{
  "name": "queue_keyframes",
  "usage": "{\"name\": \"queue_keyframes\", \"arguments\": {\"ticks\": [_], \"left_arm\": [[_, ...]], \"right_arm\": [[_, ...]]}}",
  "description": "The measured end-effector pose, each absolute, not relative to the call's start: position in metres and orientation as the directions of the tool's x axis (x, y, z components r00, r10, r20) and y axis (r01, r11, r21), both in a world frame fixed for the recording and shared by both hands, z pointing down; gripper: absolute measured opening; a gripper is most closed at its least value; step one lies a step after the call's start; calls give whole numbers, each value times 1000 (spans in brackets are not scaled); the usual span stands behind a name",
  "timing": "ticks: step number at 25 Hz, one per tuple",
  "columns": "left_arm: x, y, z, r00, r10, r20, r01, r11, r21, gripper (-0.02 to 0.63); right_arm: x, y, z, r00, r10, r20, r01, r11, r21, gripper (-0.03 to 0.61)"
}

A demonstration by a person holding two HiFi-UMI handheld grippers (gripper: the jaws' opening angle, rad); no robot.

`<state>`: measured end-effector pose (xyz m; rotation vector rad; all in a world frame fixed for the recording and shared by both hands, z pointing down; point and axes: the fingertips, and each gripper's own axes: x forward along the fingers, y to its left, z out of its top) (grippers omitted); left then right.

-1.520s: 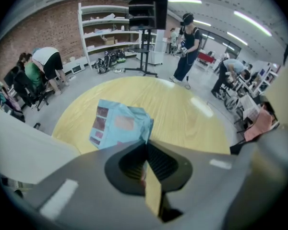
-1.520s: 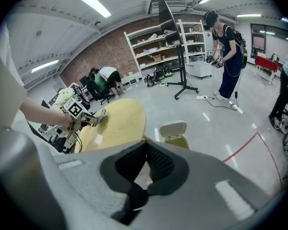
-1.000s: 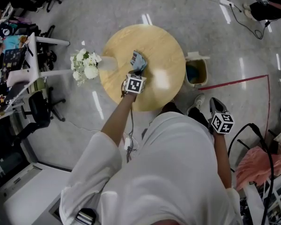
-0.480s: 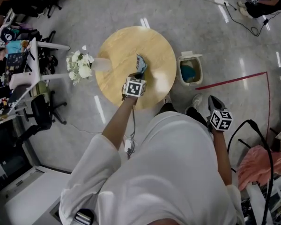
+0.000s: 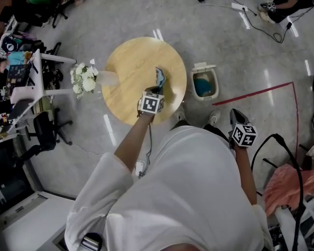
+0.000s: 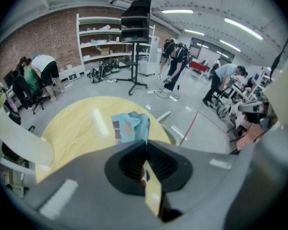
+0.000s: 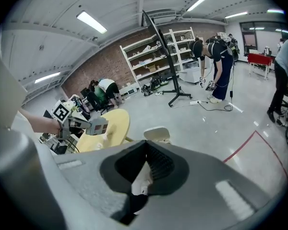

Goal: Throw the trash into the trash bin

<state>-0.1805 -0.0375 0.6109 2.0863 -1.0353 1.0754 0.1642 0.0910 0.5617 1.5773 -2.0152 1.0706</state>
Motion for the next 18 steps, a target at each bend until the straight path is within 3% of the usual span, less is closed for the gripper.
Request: {"name": "queue_keyframes", "arguments": {"ticks": [18], "left_arm": [[-106, -22, 597, 426, -341, 838, -786, -598, 157, 6]], "right_arm": [[197, 81, 556, -319, -683, 657, -929, 88, -360, 2]]}}
